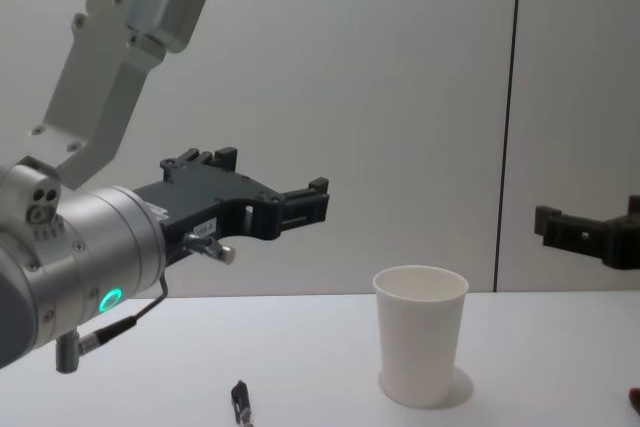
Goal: Place the pen into the pen holder.
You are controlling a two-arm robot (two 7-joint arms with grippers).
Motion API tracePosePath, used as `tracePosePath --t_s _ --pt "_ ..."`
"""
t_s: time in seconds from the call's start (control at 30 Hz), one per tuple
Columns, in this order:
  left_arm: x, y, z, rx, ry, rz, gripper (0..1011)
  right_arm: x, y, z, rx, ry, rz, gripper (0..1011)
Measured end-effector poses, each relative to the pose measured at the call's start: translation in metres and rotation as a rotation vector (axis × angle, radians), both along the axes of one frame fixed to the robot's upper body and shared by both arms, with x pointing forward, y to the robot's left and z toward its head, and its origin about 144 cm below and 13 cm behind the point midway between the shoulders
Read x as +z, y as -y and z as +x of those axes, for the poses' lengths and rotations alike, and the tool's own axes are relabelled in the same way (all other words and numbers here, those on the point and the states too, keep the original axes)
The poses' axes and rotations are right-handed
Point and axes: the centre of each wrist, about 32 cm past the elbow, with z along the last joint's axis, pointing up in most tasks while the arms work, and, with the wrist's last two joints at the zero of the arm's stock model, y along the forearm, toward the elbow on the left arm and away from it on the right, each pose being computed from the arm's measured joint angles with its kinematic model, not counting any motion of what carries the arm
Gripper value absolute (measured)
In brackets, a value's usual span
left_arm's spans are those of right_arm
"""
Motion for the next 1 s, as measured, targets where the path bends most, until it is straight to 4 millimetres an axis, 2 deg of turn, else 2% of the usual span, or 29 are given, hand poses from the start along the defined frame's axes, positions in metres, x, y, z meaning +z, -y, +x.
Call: tracePosePath --t_s 0.37,1.0 --pt "0.000 0.000 0.000 0.000 0.000 0.000 1004 0.013 -0.005 0.013 -0.081 -0.112 -0.005 1001" --pt "0.000 0.000 0.000 0.000 0.000 0.000 1004 0.028 0.002 0.043 -0.206 -0.295 -0.066 1002"
